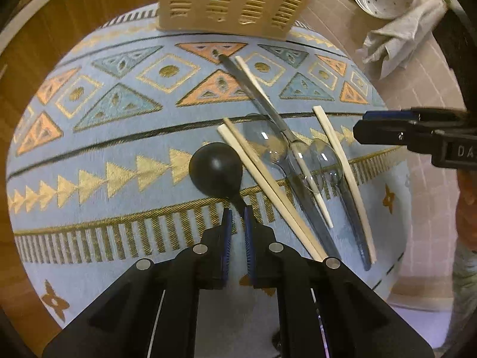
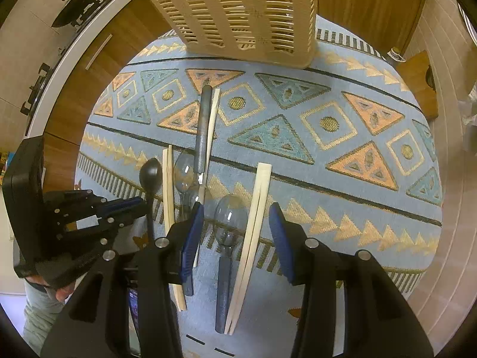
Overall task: Organize utensils
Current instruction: 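Grasp the black round spoon with the left tool while the right tool grasps a metal utensil, then carry the black spoon and metal utensil above the beige holder with both tools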
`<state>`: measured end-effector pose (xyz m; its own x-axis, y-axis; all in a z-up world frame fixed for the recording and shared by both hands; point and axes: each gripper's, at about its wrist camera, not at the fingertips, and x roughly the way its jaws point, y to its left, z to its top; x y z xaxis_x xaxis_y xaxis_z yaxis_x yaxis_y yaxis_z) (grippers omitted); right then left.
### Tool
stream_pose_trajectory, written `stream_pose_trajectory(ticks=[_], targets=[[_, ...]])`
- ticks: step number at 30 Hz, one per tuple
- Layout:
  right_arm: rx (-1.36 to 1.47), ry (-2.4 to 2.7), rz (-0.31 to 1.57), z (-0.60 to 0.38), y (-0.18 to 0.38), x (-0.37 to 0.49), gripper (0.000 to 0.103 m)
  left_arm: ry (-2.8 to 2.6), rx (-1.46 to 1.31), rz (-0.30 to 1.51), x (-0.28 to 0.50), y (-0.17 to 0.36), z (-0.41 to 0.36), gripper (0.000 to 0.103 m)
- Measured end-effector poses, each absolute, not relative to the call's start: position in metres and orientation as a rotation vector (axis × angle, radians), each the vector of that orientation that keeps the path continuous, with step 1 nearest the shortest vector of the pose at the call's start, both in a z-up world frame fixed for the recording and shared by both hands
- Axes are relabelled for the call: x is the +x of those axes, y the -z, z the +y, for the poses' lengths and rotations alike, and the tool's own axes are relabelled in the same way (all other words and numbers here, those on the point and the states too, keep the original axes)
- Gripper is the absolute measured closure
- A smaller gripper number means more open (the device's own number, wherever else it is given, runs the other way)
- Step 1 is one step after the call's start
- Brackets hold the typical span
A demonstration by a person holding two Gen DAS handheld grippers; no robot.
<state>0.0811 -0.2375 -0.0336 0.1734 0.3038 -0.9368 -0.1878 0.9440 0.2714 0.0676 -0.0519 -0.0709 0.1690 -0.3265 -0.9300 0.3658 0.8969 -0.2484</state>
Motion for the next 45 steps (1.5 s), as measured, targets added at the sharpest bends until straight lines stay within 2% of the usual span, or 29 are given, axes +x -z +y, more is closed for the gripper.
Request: stream_pose_trajectory(ticks=[2,6,11,13,15,22,29,31,37,45], targets=[[0.108,-0.350,1.348,-0.237,0.033,0.084,0.061,0.493,0.001,1.316,0.068,0.072,-0.048,0.091],[0.117,-0.362,1.355,-0.230,0.034,0.093,0.061,0.500,0.019,1.303,0.064,0.071,-0.057,0.076],[0.075,-0.384,1.371,-0.205,0.041,0.107,0.061,0.436,0.132,1.273,0.058,0.070,-0.074,0.076],[0.048,-0.389,1.378,-0.193,0.045,0.113,0.061,0.410,0.204,1.250,0.052,0.071,-0.084,0.081],[0.013,-0.386,1.380,-0.182,0.050,0.118,0.072,0.393,0.255,1.225,0.049,0.072,-0.087,0.089],[-0.016,-0.395,1.403,-0.166,0.065,0.132,0.084,0.425,0.192,1.230,0.050,0.067,-0.067,0.091],[-0.031,-0.363,1.403,-0.162,0.070,0.141,0.085,0.418,0.198,1.252,0.053,0.063,-0.064,0.091],[-0.050,-0.371,1.399,-0.160,0.071,0.142,0.093,0.426,0.183,1.271,0.059,0.062,-0.066,0.091],[-0.086,-0.392,1.353,-0.159,0.064,0.132,0.093,0.420,0.207,1.268,0.063,0.061,-0.071,0.096],[-0.012,-0.495,1.175,-0.181,0.020,0.102,0.093,0.450,0.061,1.060,0.053,0.038,-0.053,0.100]])
